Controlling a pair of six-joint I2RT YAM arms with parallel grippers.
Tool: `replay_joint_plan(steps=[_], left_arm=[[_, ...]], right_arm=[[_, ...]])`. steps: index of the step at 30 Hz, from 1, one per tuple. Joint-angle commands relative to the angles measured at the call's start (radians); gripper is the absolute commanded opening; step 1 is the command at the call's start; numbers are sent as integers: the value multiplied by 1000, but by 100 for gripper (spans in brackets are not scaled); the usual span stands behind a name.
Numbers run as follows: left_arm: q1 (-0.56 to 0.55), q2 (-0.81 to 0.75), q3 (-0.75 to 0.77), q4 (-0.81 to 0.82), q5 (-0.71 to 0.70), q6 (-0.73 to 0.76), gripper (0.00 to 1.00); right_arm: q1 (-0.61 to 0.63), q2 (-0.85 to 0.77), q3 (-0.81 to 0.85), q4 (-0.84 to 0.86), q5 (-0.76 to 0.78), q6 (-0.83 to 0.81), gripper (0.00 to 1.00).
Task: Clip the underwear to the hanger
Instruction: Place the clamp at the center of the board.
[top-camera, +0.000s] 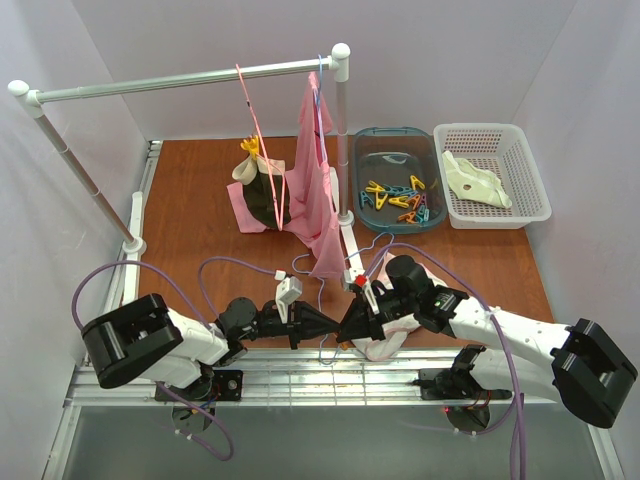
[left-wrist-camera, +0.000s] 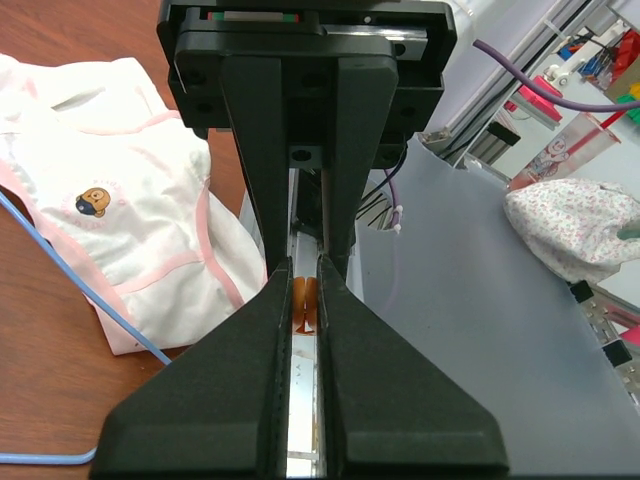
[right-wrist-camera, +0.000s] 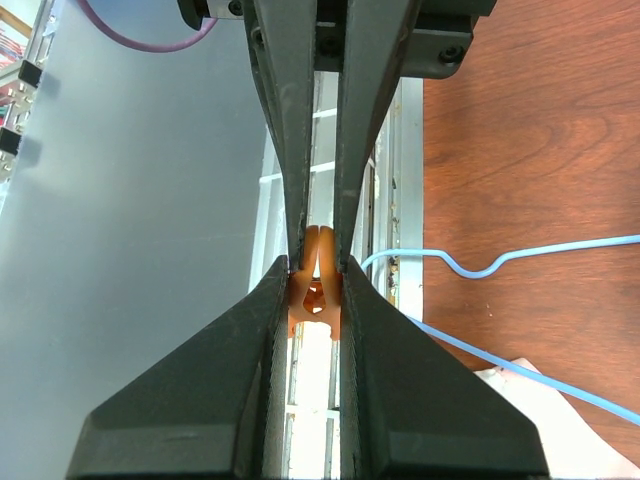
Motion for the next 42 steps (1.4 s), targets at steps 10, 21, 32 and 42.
replay_joint_plan(steps=[10,21,32,42], left_arm=[[-4,-59,-55,-5,-45,-8,42],[3,-583,-112,-733,-772,-58,47],[6,-722,-147,-995,-1013,-217,51],[6,-721,-137,-1009,-1007,-221,52]], right_arm=[[6,-20,23,37,125,-6,1],[6,266,221,-99,417,-15,1],[129,590,474,-160,554,-53,1],[210,765,569,-167,710,-43,11]])
